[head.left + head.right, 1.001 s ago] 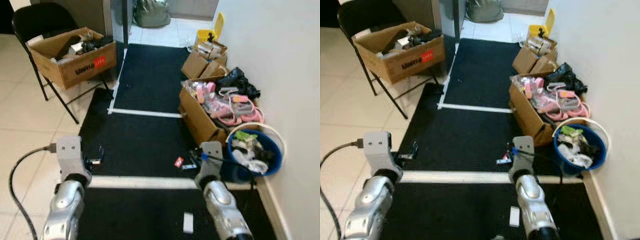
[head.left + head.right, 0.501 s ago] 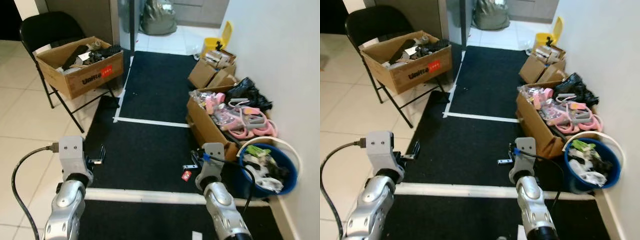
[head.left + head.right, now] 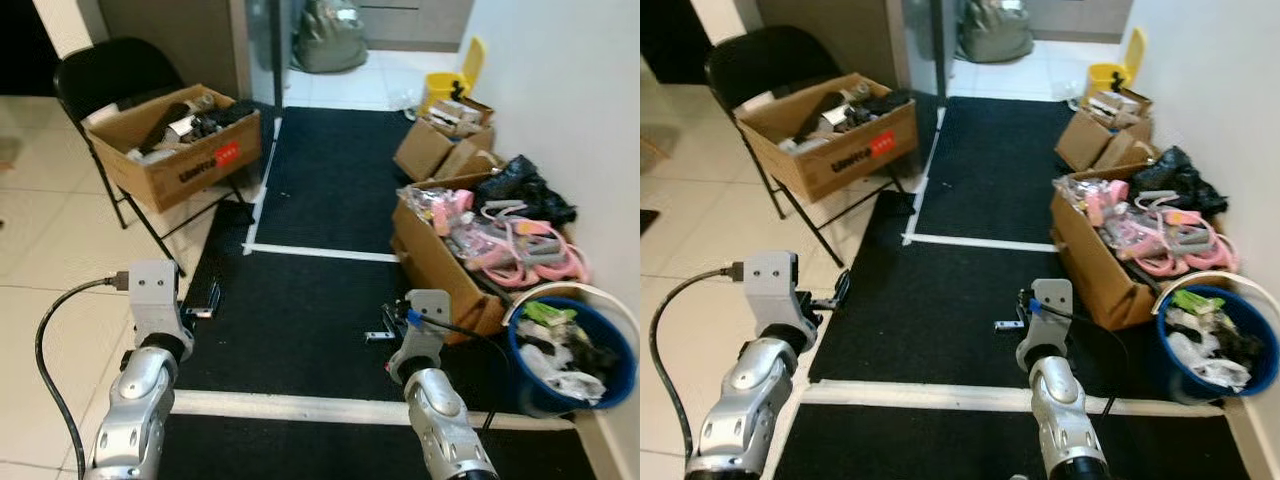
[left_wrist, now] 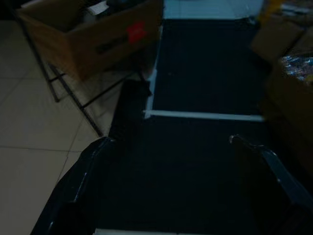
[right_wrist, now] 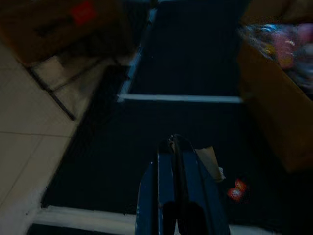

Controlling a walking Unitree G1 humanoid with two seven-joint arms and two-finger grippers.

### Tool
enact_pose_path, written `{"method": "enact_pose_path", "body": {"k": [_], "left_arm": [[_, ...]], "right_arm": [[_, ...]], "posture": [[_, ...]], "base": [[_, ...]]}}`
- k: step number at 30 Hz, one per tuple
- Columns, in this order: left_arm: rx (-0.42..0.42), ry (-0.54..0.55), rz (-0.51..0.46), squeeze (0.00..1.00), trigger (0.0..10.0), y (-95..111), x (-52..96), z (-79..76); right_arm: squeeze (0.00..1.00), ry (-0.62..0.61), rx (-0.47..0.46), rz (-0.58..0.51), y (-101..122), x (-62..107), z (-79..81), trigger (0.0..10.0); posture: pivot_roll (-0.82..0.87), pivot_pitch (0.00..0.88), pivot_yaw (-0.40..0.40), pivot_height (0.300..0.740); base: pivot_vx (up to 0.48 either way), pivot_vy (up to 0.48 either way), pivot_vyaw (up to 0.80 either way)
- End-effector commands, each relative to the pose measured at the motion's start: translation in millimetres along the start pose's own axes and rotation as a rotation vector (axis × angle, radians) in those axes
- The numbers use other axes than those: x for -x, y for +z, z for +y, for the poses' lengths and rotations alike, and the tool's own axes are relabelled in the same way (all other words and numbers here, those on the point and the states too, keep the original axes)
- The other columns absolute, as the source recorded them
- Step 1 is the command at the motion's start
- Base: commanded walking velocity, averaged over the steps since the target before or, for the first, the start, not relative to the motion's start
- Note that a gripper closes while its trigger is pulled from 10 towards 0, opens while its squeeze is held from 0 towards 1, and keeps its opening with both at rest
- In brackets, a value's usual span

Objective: Picking trash to rubbish bin

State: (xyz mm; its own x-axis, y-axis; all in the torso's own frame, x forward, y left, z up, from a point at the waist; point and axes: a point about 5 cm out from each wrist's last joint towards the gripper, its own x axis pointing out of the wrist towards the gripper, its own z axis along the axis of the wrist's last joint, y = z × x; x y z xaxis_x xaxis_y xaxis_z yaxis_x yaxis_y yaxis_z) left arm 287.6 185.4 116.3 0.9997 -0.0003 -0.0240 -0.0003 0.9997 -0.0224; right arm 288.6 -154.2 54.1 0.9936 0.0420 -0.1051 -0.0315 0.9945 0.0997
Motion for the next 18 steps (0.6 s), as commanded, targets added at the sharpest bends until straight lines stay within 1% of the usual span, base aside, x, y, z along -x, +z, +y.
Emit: {"method": "enact_pose_path", "body": {"k": [1, 7, 11, 17, 18], "left_arm": [[0.001, -0.005, 0.03, 0.0, 10.0, -6.1, 2.0, 1.1], [-0.002, -0.009, 0.033, 0.0, 10.0, -6.9, 3.4, 1.0], [0.0, -0.002, 0.035, 0.0, 10.0, -8.0, 4.8, 3.7], [0.007, 0.013, 0.035, 0.0, 10.0, -9.9, 7.9, 4.9], [0.007, 0.013, 0.035, 0.0, 10.0, -9.9, 8.3, 4.8]], "right_arm": [[0.0, -0.02, -0.015, -0.007, -0.7, 2.4, -3.1, 10.0], [0.0, -0.021, -0.015, -0.006, -1.1, 2.7, -3.1, 10.0], [0.0, -0.023, -0.019, -0.015, 0.5, 2.1, -2.4, 10.0], [0.0, -0.02, -0.022, -0.015, 1.6, 0.1, -3.0, 10.0], [0.0, -0.018, -0.024, -0.015, 1.8, -0.3, -2.7, 10.0]], "posture": [[0.07, 0.128, 0.053, 0.74], [0.07, 0.133, 0.053, 0.74], [0.07, 0.135, 0.048, 0.74], [0.08, 0.134, 0.026, 0.74], [0.08, 0.134, 0.026, 0.74]], "base": [[0.262, 0.0, 0.0], [0.265, 0.0, 0.0], [0.263, 0.0, 0.0], [0.266, 0.0, 0.0], [0.266, 0.0, -0.59]]}}
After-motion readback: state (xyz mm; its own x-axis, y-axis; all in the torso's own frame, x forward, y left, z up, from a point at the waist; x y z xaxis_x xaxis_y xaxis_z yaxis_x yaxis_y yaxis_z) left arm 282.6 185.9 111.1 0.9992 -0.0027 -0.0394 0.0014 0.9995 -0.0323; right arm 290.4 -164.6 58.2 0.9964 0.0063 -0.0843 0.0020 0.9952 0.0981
